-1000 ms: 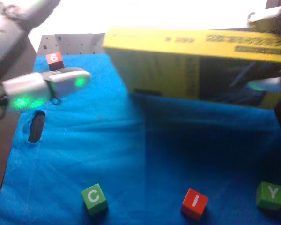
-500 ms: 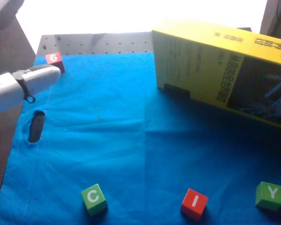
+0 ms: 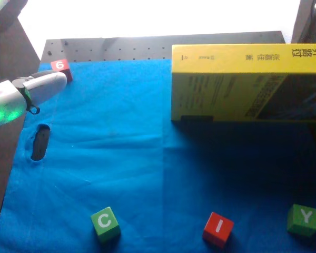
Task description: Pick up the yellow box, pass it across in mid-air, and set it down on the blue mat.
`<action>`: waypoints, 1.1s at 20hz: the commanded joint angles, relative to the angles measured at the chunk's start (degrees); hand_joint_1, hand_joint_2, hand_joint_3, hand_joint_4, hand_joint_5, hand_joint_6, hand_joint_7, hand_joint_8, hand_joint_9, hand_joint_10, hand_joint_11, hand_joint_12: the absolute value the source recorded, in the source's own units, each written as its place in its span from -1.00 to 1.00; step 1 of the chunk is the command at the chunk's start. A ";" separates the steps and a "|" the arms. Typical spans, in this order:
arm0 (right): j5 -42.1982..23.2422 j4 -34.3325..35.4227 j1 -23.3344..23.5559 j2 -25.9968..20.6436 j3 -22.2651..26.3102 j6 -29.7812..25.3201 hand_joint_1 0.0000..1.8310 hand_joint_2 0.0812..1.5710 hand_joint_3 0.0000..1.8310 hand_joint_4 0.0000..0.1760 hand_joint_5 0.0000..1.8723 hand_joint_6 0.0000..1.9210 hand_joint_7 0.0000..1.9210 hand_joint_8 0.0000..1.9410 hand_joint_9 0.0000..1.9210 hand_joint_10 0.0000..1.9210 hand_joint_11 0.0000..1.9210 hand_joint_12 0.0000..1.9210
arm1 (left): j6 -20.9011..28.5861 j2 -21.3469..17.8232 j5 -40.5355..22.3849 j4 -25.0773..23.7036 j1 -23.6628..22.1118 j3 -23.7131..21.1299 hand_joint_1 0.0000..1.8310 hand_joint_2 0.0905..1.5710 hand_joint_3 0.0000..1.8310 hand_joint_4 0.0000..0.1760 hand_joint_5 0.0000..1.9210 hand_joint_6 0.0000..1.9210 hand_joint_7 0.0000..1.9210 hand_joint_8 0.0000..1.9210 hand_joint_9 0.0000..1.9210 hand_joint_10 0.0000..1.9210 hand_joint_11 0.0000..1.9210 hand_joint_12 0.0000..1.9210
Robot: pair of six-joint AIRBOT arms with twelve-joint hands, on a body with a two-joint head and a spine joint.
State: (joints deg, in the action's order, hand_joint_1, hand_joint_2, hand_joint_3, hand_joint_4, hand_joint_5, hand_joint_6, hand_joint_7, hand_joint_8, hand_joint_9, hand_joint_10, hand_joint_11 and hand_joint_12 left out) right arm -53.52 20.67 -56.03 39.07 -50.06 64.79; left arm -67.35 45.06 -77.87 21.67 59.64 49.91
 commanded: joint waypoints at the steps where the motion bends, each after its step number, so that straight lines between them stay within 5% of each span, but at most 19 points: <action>1: -6.92 -0.34 0.32 -0.13 -0.39 0.05 -0.55 0.47 -1.00 0.39 -1.00 -1.00 -1.00 -1.00 -1.00 -1.00 -1.00 -0.28 | 0.14 -0.22 -7.35 -0.63 -0.25 0.02 -0.45 0.38 -0.99 0.52 -1.00 -1.00 -1.00 -1.00 -1.00 -1.00 -1.00 -1.00; 3: -6.93 -1.35 0.34 -0.16 -0.56 0.05 -0.50 0.48 -1.00 0.19 -1.00 -1.00 -1.00 -1.00 -1.00 -1.00 -1.00 -0.65 | 0.14 -0.19 -7.39 -0.63 -0.24 0.02 -0.46 0.38 -1.00 0.70 -1.00 -1.00 -1.00 -1.00 -1.00 -1.00 -1.00 -1.00; 4: -6.95 -1.75 0.44 -0.14 -0.61 0.05 -0.50 0.48 -1.00 0.19 -1.00 -1.00 -1.00 -1.00 -1.00 -1.00 -1.00 -0.65 | 0.14 -0.17 -7.39 -0.63 -0.24 0.02 -0.46 0.38 -1.00 0.70 -1.00 -1.00 -1.00 -1.00 -1.00 -1.00 -1.00 -1.00; 5: -6.97 -2.26 0.89 -0.09 -0.68 0.06 -0.53 0.45 -1.00 -0.02 -1.00 -1.00 -1.00 -1.00 -1.00 -1.00 -1.00 -0.48 | 0.14 -0.16 -7.39 -0.63 -0.24 0.02 -0.48 0.37 -1.00 0.72 -1.00 -1.00 -1.00 -1.00 -1.00 -1.00 -1.00 -1.00; 7: -6.97 -2.96 1.71 0.13 -1.00 0.06 -0.56 0.44 -1.00 0.14 -1.00 -1.00 -1.00 -1.00 -1.00 -1.00 -1.00 -0.51 | 0.14 -0.14 -7.39 -0.59 -0.23 0.02 -0.48 0.37 -1.00 0.67 -1.00 -1.00 -1.00 -1.00 -1.00 -1.00 -1.00 -1.00; 8: -6.96 -3.24 2.14 0.26 -1.26 0.06 -0.54 0.46 -1.00 0.39 -1.00 -1.00 -1.00 -1.00 -1.00 -1.00 -1.00 -0.55 | 0.14 -0.10 -7.39 -0.57 -0.23 0.02 -0.47 0.37 -1.00 0.79 -1.00 -1.00 -1.00 -1.00 -1.00 -1.00 -1.00 -1.00; 12: -6.97 -4.85 3.99 0.38 -1.59 0.07 -0.50 0.43 -1.00 0.14 -1.00 -1.00 -1.00 -1.00 -1.00 -1.00 -1.00 -0.70 | 0.14 -0.03 -7.43 -0.57 -0.23 0.01 -0.48 0.39 -1.00 0.74 -1.00 -1.00 -1.00 -1.00 -1.00 -1.00 -1.00 -1.00; 14: -6.98 -6.24 5.36 0.38 -1.60 0.07 -0.52 0.44 -1.00 0.26 -1.00 -1.00 -1.00 -1.00 -1.00 -1.00 -1.00 -0.99 | 0.14 -0.02 -7.55 -0.57 -0.18 -0.01 -0.47 0.39 -1.00 0.74 -1.00 -1.00 -1.00 -1.00 -1.00 -1.00 -1.00 -1.00; 15: -6.99 -6.87 5.88 0.38 -1.58 0.07 -0.52 0.44 -1.00 0.26 -1.00 -1.00 -1.00 -1.00 -1.00 -1.00 -1.00 -0.99 | 0.14 -0.02 -7.60 -0.57 -0.15 -0.02 -0.47 0.39 -1.00 0.74 -1.00 -1.00 -1.00 -1.00 -1.00 -1.00 -1.00 -1.00; 17: -7.07 -8.10 7.05 0.38 -1.54 0.07 -0.49 0.44 -1.00 0.66 -1.00 -1.00 -1.00 -1.00 -1.00 -1.00 -1.00 -1.00 | 0.14 -0.01 -7.69 -0.57 -0.03 -0.03 -0.46 0.39 -1.00 0.70 -1.00 -1.00 -1.00 -1.00 -1.00 -1.00 -1.00 -1.00; 19: -7.17 -9.50 8.03 0.37 -1.46 0.07 -0.43 0.43 -1.00 0.50 -1.00 -1.00 -1.00 -1.00 -1.00 -1.00 -1.00 -1.00 | 0.14 -0.01 -7.82 -0.53 0.11 -0.05 -0.48 0.38 -1.00 0.75 -1.00 -1.00 -1.00 -1.00 -1.00 -1.00 -1.00 -1.00; 21: -7.17 -9.73 8.39 0.32 -1.52 0.08 -0.44 0.41 -1.00 0.82 -1.00 -1.00 -1.00 -1.00 -1.00 -1.00 -1.00 -1.00 | 0.14 0.02 -7.86 -0.51 0.12 -0.06 -0.49 0.37 -1.00 0.84 -1.00 -1.00 -1.00 -1.00 -1.00 -1.00 -1.00 -1.00; 22: -7.17 -9.75 8.52 0.31 -1.57 0.08 -0.45 0.41 -1.00 0.79 -1.00 -1.00 -1.00 -1.00 -1.00 -1.00 -1.00 -1.00 | 0.14 0.03 -7.91 -0.50 0.15 -0.06 -0.47 0.37 -1.00 0.91 -1.00 -1.00 -1.00 -1.00 -1.00 -1.00 -1.00 -1.00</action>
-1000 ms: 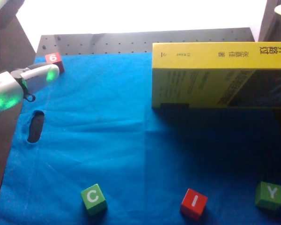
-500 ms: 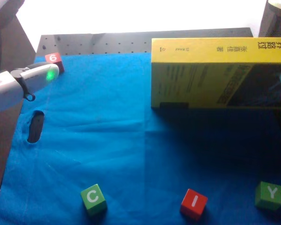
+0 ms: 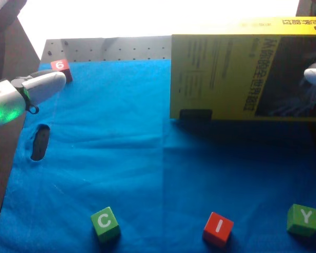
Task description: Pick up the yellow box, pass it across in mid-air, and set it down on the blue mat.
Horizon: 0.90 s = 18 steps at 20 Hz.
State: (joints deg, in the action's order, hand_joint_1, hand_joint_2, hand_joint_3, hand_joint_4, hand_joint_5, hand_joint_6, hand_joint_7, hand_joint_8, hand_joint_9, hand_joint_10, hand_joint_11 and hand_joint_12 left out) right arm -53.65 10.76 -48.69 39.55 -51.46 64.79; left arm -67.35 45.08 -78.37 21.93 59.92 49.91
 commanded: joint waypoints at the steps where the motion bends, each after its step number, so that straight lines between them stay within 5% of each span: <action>1: -7.03 -0.02 1.34 -0.18 -0.18 0.08 -0.45 0.40 -1.00 0.83 -1.00 -1.00 -1.00 -1.00 -1.00 -1.00 -1.00 -1.00 | 0.14 0.01 -7.44 -0.73 -0.10 -0.06 -0.48 0.37 -1.00 0.98 -1.00 -1.00 -1.00 -1.00 -1.00 -1.00 -1.00 -1.00; 9: -8.45 -1.09 1.49 -0.72 0.53 0.08 -0.44 0.41 -1.00 0.74 -1.00 -1.00 -1.00 -1.00 -1.00 -1.00 -1.00 -1.00 | 0.14 0.02 -7.93 -0.55 0.25 -0.11 -0.51 0.39 -1.00 0.67 -1.00 -1.00 -1.00 -1.00 -1.00 -1.00 -1.00 -1.00; 10: -9.47 -1.85 1.49 -1.55 1.37 0.08 -0.44 0.42 -1.00 0.68 -1.00 -1.00 -1.00 -1.00 -1.00 -1.00 -1.00 -1.00 | 0.14 -0.04 -8.30 -0.55 0.33 -0.16 -0.47 0.39 -1.00 0.77 -1.00 -1.00 -1.00 -1.00 -1.00 -1.00 -1.00 -1.00; 12: -11.50 -2.74 1.44 -2.55 2.67 0.08 -0.47 0.43 -1.00 0.44 -1.00 -1.00 -1.00 -1.00 -1.00 -1.00 -1.00 -1.00 | 0.14 -0.18 -9.34 -0.56 0.58 -0.33 -0.48 0.41 -0.99 0.99 -1.00 -1.00 -1.00 -1.00 -1.00 -1.00 -1.00 -1.00; 13: -12.55 -3.16 1.43 -2.91 3.28 0.08 -0.44 0.45 -0.99 -0.04 -1.00 -1.00 -1.00 -1.00 -1.00 -1.00 -1.00 -1.00 | 0.14 -0.23 -9.77 -0.57 0.64 -0.40 -0.48 0.46 -0.98 1.00 -1.00 -1.00 -1.00 -1.00 -1.00 -1.00 -1.00 -1.00; 16: -14.08 -4.18 1.41 -3.19 4.25 0.08 -0.40 0.55 -0.97 -0.48 -1.00 -1.00 -1.00 -1.00 -1.00 -1.00 -1.00 -1.00 | 0.14 -0.47 -10.86 -0.66 0.77 -0.49 -0.50 0.55 -0.97 0.95 -0.98 -1.00 -1.00 -1.00 -1.00 -1.00 -1.00 -1.00; 17: -14.39 -4.42 1.40 -3.30 4.49 0.09 -0.40 0.56 -0.97 -0.41 -1.00 -1.00 -1.00 -1.00 -1.00 -1.00 -1.00 -1.00 | 0.14 -0.78 -11.56 -0.84 0.92 -0.68 -0.51 0.57 -0.99 0.81 -0.98 -1.00 -1.00 -1.00 -0.99 -1.00 -0.99 -0.98; 18: -14.87 -4.53 1.31 -3.46 4.66 0.09 -0.39 0.63 -1.00 -0.38 -1.00 -1.00 -1.00 -1.00 -1.00 -1.00 -1.00 -0.66 | 0.13 -1.09 -12.34 -1.11 1.03 -0.88 -0.53 0.59 -1.00 0.66 -0.99 -0.99 -1.00 -1.00 -0.98 -1.00 -1.00 -0.85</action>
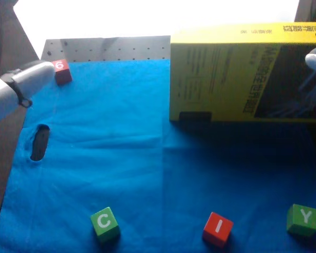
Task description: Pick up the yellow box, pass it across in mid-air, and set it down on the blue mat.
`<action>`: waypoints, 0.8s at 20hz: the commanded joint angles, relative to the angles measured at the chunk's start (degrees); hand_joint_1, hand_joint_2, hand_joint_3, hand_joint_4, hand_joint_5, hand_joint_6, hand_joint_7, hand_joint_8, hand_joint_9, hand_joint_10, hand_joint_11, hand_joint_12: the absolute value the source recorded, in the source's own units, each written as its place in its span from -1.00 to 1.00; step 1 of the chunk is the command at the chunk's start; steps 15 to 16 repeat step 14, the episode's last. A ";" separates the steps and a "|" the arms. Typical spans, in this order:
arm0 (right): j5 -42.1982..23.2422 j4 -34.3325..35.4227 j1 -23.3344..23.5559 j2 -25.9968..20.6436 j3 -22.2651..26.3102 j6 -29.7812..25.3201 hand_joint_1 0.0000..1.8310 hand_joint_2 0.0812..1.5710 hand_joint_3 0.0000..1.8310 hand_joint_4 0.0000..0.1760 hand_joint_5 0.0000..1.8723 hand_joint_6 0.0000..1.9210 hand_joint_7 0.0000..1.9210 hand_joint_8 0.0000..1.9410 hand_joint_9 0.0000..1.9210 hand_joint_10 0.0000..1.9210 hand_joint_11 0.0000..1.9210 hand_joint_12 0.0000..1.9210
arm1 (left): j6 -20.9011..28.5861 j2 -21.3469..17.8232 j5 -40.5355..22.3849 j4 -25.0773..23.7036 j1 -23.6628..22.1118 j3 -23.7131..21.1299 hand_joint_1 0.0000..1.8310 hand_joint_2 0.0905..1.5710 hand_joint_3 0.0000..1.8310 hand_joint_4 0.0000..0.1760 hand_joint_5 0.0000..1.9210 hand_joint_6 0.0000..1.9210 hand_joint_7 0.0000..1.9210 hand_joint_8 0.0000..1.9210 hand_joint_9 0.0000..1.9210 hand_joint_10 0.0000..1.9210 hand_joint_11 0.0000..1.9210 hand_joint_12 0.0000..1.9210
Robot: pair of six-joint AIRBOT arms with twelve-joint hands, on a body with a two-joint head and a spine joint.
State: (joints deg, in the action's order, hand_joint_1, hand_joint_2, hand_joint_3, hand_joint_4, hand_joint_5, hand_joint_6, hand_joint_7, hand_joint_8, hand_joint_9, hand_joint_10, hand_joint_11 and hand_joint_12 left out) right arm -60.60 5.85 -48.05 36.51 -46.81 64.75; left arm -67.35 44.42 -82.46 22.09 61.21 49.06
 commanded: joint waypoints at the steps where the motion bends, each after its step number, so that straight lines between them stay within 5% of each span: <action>1: -8.57 0.39 0.43 -0.54 0.11 0.14 -0.38 0.61 -1.00 -0.27 -1.00 -1.00 -1.00 -1.00 -1.00 -1.00 -1.00 -0.42 | 0.13 -0.62 -8.81 -1.48 -0.19 -0.15 -0.50 0.58 -1.00 0.58 -0.99 -0.99 -1.00 -1.00 -0.96 -0.99 -1.00 -0.68; 3: -10.14 0.39 -0.22 -0.95 0.39 0.14 -0.40 0.59 -1.00 -0.22 -1.00 -1.00 -1.00 -1.00 -1.00 -1.00 -1.00 -0.69 | 0.08 -0.84 -9.54 -1.87 -0.11 -0.35 -0.51 0.57 -1.00 0.95 -1.00 -1.00 -0.99 -1.00 -0.95 -0.99 -1.00 -0.31; 5: -11.54 0.53 -0.93 -1.58 0.65 0.14 -0.42 0.61 -1.00 -0.25 -1.00 -1.00 -1.00 -1.00 -1.00 -1.00 -1.00 -0.93 | -0.36 -0.91 -10.08 -2.01 -0.01 -0.64 -0.56 0.58 -1.00 1.00 -1.00 -1.00 -1.00 -1.00 -0.95 -1.00 -1.00 -0.24; 7: -11.86 0.58 -1.22 -1.98 0.90 0.14 -0.42 0.60 -1.00 -0.24 -1.00 -1.00 -1.00 -1.00 -0.99 -1.00 -1.00 -0.57 | -0.58 -0.91 -10.52 -2.10 -0.01 -0.70 -0.56 0.64 -0.99 1.00 -1.00 -1.00 -1.00 -1.00 -0.99 -1.00 -1.00 -0.41; 8: -12.17 0.59 -1.37 -2.00 0.99 0.14 -0.41 0.58 -1.00 -0.44 -1.00 -1.00 -1.00 -1.00 -0.99 -1.00 -1.00 -0.35 | -0.58 -1.01 -10.94 -2.16 0.02 -0.73 -0.57 0.67 -0.99 1.00 -1.00 -1.00 -1.00 -1.00 -1.00 -1.00 -1.00 -0.48; 9: -12.62 0.69 -1.55 -2.00 1.07 0.14 -0.40 0.58 -1.00 -0.35 -1.00 -1.00 -1.00 -1.00 -0.99 -1.00 -1.00 -0.31 | -0.58 -1.15 -11.40 -2.23 0.09 -0.81 -0.55 0.68 -1.00 1.00 -1.00 -1.00 -1.00 -1.00 -0.99 -1.00 -1.00 -0.52; 11: -14.25 0.77 -1.89 -2.08 1.18 0.13 -0.42 0.56 -1.00 -0.56 -1.00 -1.00 -1.00 -1.00 -0.97 -0.99 -1.00 -0.08 | -0.59 -1.59 -12.69 -2.38 0.37 -1.06 -0.49 0.68 -1.00 1.00 -1.00 -1.00 -1.00 -1.00 -1.00 -1.00 -1.00 -0.89; 13: -17.04 1.03 -2.48 -2.55 1.47 0.12 -0.44 0.54 -1.00 -0.61 -1.00 -1.00 -1.00 -1.00 -0.95 -0.98 -1.00 0.14 | -0.61 -2.06 -14.23 -2.70 0.47 -1.20 -0.49 0.67 -1.00 1.00 -1.00 -1.00 -1.00 -1.00 -1.00 -1.00 -1.00 -0.81; 16: -18.21 1.04 -2.81 -2.72 1.62 0.12 -0.44 0.54 -1.00 -0.61 -1.00 -1.00 -1.00 -1.00 -0.95 -0.98 -1.00 0.14 | -0.61 -2.20 -14.99 -2.91 0.48 -1.20 -0.49 0.67 -1.00 1.00 -1.00 -1.00 -1.00 -1.00 -1.00 -1.00 -1.00 -0.81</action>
